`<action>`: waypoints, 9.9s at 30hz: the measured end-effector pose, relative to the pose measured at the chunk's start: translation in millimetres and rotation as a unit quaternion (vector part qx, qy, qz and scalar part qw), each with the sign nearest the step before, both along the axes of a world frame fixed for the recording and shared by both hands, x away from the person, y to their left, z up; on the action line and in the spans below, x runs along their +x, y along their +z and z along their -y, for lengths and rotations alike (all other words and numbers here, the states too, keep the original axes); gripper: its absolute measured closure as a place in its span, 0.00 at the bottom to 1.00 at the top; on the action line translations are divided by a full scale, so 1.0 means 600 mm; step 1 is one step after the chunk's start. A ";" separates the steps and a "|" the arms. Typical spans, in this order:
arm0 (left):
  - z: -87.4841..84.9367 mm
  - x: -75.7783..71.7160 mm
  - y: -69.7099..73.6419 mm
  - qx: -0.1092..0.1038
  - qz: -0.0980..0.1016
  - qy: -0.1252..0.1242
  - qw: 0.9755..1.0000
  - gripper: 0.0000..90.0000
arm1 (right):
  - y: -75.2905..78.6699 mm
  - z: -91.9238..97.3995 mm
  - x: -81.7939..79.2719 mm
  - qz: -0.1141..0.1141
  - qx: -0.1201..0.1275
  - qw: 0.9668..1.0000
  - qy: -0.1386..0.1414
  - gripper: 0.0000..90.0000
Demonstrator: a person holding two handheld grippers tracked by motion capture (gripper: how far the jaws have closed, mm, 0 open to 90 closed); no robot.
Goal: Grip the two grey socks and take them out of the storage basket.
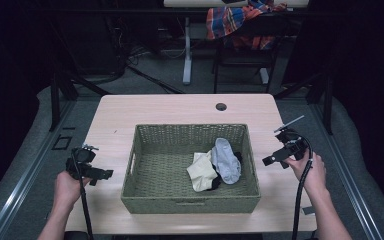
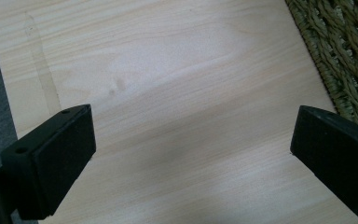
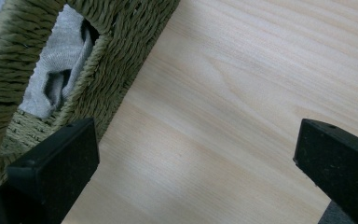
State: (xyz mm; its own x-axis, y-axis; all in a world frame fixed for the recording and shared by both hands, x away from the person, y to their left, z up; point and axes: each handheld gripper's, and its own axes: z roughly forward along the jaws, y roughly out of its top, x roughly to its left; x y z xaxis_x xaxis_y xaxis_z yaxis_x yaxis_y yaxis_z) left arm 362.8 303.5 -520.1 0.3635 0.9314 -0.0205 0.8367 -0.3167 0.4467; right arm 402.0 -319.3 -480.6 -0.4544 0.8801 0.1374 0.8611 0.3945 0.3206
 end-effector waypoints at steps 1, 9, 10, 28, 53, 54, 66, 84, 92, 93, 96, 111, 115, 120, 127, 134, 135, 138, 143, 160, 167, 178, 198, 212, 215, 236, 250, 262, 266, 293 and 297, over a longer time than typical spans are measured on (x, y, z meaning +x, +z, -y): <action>0.000 0.000 0.000 0.000 0.001 0.001 1.000 0.00 | 0.001 0.000 0.001 0.000 0.000 1.000 0.000 0.00; 0.000 -0.001 0.000 0.000 0.001 0.002 1.000 0.00 | 0.010 0.001 0.003 -0.002 0.002 1.000 0.002 0.00; 0.000 -0.001 0.000 -0.001 0.002 0.003 1.000 0.00 | 0.012 0.002 0.002 0.000 0.001 1.000 0.001 0.00; -0.002 0.000 -0.002 0.001 -0.001 0.006 1.000 0.00 | 0.071 -0.011 0.002 0.024 0.016 1.000 0.004 0.00; -0.002 -0.001 0.000 0.001 0.001 0.004 1.000 0.00 | 0.147 -0.175 0.010 0.052 0.004 0.993 0.101 0.00; -0.001 -0.001 0.000 0.001 0.000 0.004 1.000 0.00 | 0.146 -0.183 0.012 0.049 0.000 0.993 0.108 0.00; -0.002 0.000 -0.001 -0.001 -0.001 0.006 1.000 0.00 | 0.101 -0.243 0.046 0.024 -0.001 0.991 0.135 0.14; 0.000 0.002 -0.001 -0.002 -0.001 0.002 1.000 0.00 | 0.032 -0.283 0.065 -0.015 -0.037 0.990 0.137 0.47; 0.001 0.002 -0.001 -0.001 -0.001 0.002 1.000 0.00 | 0.016 -0.288 0.071 -0.034 -0.056 0.988 0.137 0.56; 0.001 0.003 -0.001 -0.001 0.000 0.002 1.000 0.00 | 0.013 -0.290 0.071 -0.033 -0.059 0.989 0.135 0.57; 0.001 0.003 -0.001 -0.001 -0.001 0.002 1.000 0.00 | 0.003 -0.294 0.072 -0.038 -0.068 0.987 0.139 0.59; 0.000 0.002 0.000 -0.001 0.000 0.002 1.000 0.00 | -0.019 -0.307 0.071 -0.048 -0.099 0.984 0.139 0.94; 0.000 0.002 0.001 -0.002 -0.001 0.002 1.000 0.00 | -0.012 -0.301 0.071 -0.047 -0.093 0.985 0.139 0.95; 0.000 0.002 0.001 -0.001 -0.002 0.001 1.000 0.00 | 0.009 -0.292 0.068 -0.038 -0.080 0.987 0.138 0.95; 0.000 0.002 0.001 -0.002 -0.002 0.001 1.000 0.00 | 0.032 -0.291 0.060 -0.033 -0.071 0.987 0.143 0.95; -0.001 0.002 0.001 -0.003 -0.001 0.002 1.000 0.00 | 0.056 -0.287 0.052 -0.030 -0.067 0.986 0.147 0.95; -0.001 0.003 0.001 -0.003 -0.002 0.002 1.000 0.00 | 0.058 -0.286 0.052 -0.029 -0.064 0.986 0.148 0.95; -0.001 0.002 0.001 -0.003 -0.002 0.002 1.000 0.00 | 0.067 -0.282 0.049 -0.022 -0.056 0.988 0.145 0.95; 0.000 0.002 0.001 -0.003 -0.001 0.002 1.000 0.00 | 0.085 -0.274 0.046 -0.017 -0.052 0.988 0.147 0.95; 0.000 0.003 0.000 -0.004 0.000 0.004 1.000 0.00 | 0.121 -0.260 0.034 0.005 -0.040 0.989 0.144 0.95; 0.002 0.002 0.000 -0.004 0.001 0.004 1.000 0.00 | 0.132 -0.254 0.034 0.010 -0.033 0.990 0.139 0.95; 0.000 0.003 0.000 -0.002 -0.002 0.004 1.000 0.00 | 0.169 -0.242 0.035 0.030 -0.022 0.991 0.126 0.95; 0.001 0.003 -0.002 -0.001 -0.003 0.004 1.000 0.00 | 0.218 -0.209 0.026 0.062 -0.015 0.993 0.100 0.95; 0.000 0.003 -0.002 -0.002 -0.004 0.004 1.000 0.00 | 0.222 -0.152 0.022 0.059 -0.013 0.996 0.069 0.95; 0.001 0.003 -0.003 -0.002 -0.003 0.005 1.000 0.00 | 0.223 -0.140 0.021 0.064 -0.012 0.996 0.061 0.95; 0.002 0.004 -0.002 -0.003 -0.003 0.004 1.000 0.00 | 0.214 -0.068 0.023 0.050 -0.011 0.999 0.017 0.95; 0.002 0.004 -0.001 -0.004 -0.003 0.002 1.000 0.00 | 0.183 -0.037 0.036 0.031 -0.029 0.999 -0.022 0.95; 0.002 0.004 -0.001 -0.004 -0.001 0.003 1.000 0.00 | 0.139 -0.017 0.057 0.004 -0.043 0.998 -0.037 0.95; 0.001 0.004 0.000 -0.004 -0.001 0.003 1.000 0.00 | 0.117 -0.012 0.065 -0.005 -0.044 0.998 -0.045 0.95; -0.001 0.004 0.002 -0.007 0.002 0.004 1.000 0.00 | -0.019 -0.023 0.100 -0.087 -0.071 0.993 -0.037 0.95; 0.000 0.005 0.001 -0.007 0.001 0.004 1.000 0.00 | -0.032 -0.019 0.101 -0.094 -0.072 0.992 -0.038 0.94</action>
